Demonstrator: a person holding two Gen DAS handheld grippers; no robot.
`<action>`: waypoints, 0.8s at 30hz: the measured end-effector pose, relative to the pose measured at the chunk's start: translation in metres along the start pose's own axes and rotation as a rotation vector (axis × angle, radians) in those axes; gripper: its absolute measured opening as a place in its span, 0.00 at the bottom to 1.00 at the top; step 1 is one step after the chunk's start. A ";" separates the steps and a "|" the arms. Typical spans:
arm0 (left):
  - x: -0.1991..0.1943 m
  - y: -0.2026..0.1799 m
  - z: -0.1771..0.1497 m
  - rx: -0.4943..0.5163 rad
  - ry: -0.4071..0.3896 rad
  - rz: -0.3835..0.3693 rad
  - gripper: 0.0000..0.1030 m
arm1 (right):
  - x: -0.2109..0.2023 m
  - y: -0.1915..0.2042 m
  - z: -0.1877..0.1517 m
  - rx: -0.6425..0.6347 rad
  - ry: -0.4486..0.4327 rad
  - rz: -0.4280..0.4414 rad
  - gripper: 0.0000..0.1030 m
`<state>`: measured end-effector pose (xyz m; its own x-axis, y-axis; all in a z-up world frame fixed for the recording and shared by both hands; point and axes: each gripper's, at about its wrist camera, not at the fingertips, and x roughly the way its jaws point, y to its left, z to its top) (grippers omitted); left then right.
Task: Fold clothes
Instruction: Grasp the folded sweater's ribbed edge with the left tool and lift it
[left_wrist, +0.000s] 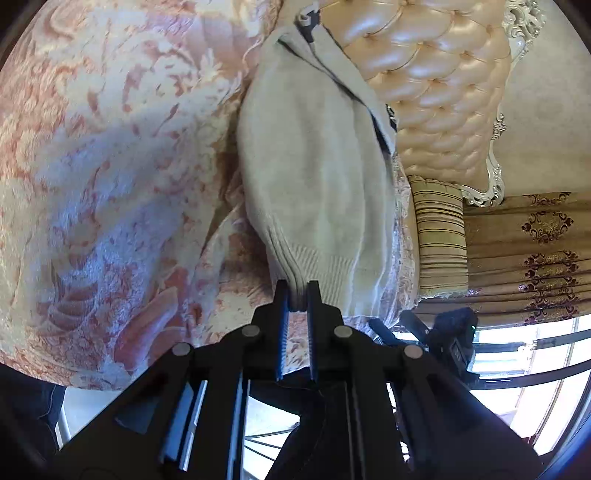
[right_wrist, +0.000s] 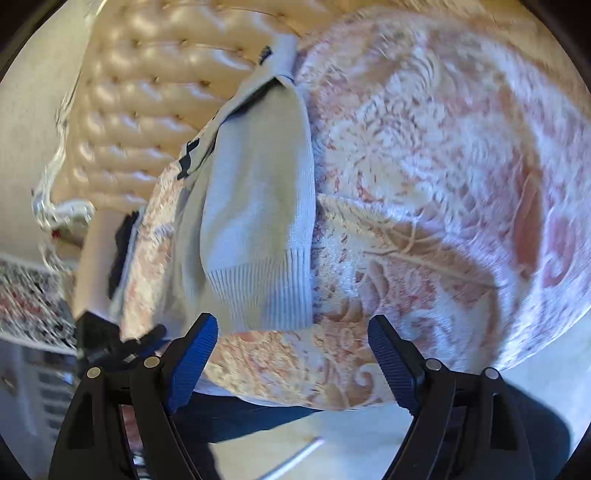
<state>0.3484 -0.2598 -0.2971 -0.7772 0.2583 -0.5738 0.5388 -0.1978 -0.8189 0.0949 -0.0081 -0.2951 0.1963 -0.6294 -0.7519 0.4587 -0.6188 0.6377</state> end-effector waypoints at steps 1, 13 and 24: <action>-0.001 0.000 0.001 0.001 -0.003 -0.004 0.10 | 0.003 -0.001 0.002 0.025 0.014 0.018 0.82; -0.001 0.003 0.004 -0.010 -0.001 -0.028 0.10 | 0.018 0.007 0.007 0.056 0.048 0.118 0.59; -0.005 0.013 0.006 -0.055 0.000 -0.059 0.10 | 0.022 -0.006 0.008 0.093 0.041 0.100 0.40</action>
<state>0.3573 -0.2693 -0.3043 -0.8080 0.2683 -0.5246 0.5093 -0.1298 -0.8508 0.0897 -0.0213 -0.3143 0.2729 -0.6718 -0.6887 0.3534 -0.5958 0.7212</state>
